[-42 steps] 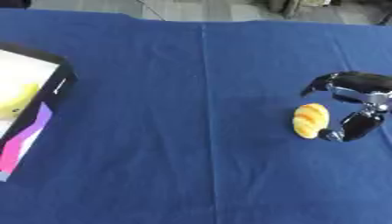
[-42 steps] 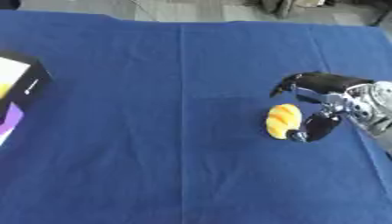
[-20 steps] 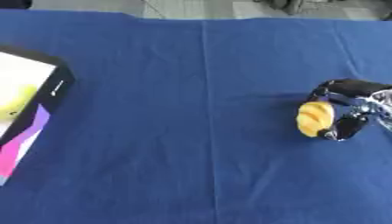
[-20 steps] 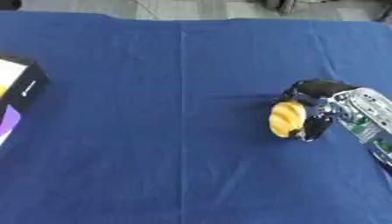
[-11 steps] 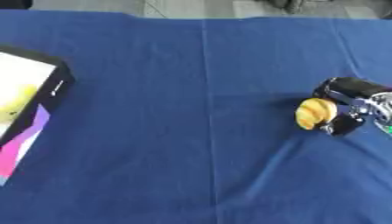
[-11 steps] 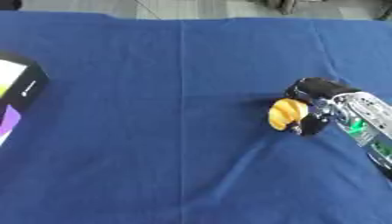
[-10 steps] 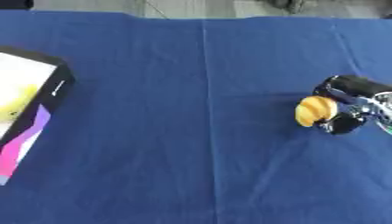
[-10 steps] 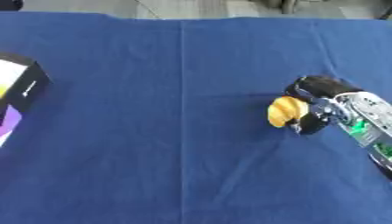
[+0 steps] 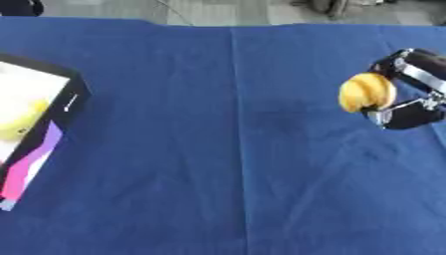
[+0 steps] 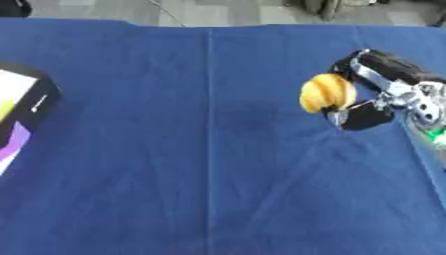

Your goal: Pick up the objects with one hand, pass them to the other hand, and then place them into the box on the other side of the table.

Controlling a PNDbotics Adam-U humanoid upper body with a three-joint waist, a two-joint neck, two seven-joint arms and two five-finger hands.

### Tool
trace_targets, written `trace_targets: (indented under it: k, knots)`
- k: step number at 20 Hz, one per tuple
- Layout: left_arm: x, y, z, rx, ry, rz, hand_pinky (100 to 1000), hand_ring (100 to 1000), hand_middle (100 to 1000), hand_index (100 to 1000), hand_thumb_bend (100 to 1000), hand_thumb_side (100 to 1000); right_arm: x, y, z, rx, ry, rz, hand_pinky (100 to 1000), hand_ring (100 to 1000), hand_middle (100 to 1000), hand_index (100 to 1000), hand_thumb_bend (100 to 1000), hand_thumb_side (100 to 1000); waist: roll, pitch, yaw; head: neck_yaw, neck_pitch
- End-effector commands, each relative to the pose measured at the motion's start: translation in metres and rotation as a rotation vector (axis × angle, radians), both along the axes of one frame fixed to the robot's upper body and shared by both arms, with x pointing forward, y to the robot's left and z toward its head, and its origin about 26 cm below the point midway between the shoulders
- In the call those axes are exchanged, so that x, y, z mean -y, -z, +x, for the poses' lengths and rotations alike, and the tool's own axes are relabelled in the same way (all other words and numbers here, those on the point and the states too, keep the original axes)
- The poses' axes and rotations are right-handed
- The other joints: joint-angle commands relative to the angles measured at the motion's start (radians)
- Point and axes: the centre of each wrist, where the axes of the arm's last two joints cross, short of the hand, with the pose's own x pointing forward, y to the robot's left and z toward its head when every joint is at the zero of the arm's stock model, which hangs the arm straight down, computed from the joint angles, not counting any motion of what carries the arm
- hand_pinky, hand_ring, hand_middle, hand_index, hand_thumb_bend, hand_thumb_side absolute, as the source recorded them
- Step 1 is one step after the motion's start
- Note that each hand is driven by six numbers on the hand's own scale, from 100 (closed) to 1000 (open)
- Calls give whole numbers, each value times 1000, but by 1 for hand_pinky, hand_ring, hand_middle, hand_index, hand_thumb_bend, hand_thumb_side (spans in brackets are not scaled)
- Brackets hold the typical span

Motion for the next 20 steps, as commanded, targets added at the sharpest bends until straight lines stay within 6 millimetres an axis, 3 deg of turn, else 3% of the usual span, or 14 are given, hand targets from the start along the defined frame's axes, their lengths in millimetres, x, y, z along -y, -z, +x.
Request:
trace_targets:
  k: [1, 6, 7, 8, 12, 20]
  knots:
    - [0, -17, -5, 34, -14, 86, 816, 742, 732, 817, 683, 512, -8, -3, -2, 151, -12, 108, 784, 586, 455, 563, 100, 100, 6, -28, -3, 9, 2]
    - [4, -29, -7, 14, -6, 204, 817, 745, 730, 823, 685, 506, -33, 17, 4, 342, -30, 283, 769, 569, 441, 559, 100, 100, 11, -36, -7, 19, 6]
    - [5, -31, -7, 10, -3, 220, 821, 751, 727, 827, 731, 509, -37, 19, 4, 363, -33, 305, 751, 552, 429, 554, 100, 100, 13, -38, -8, 21, 7]
    - [7, -36, -7, -5, 8, 284, 822, 754, 732, 829, 672, 501, -47, 23, 6, 426, -44, 375, 745, 546, 425, 553, 100, 100, 16, -43, -12, 27, 11]
    - [14, -59, -12, -36, 9, 471, 823, 758, 736, 832, 677, 500, -81, 41, 8, 559, -49, 566, 733, 536, 423, 554, 100, 100, 20, -55, -18, 39, 20]
    - [37, -94, -21, -110, 106, 830, 827, 775, 749, 844, 655, 529, -130, 46, 6, 653, -62, 863, 710, 512, 423, 557, 100, 100, 31, -69, -19, 54, 39]
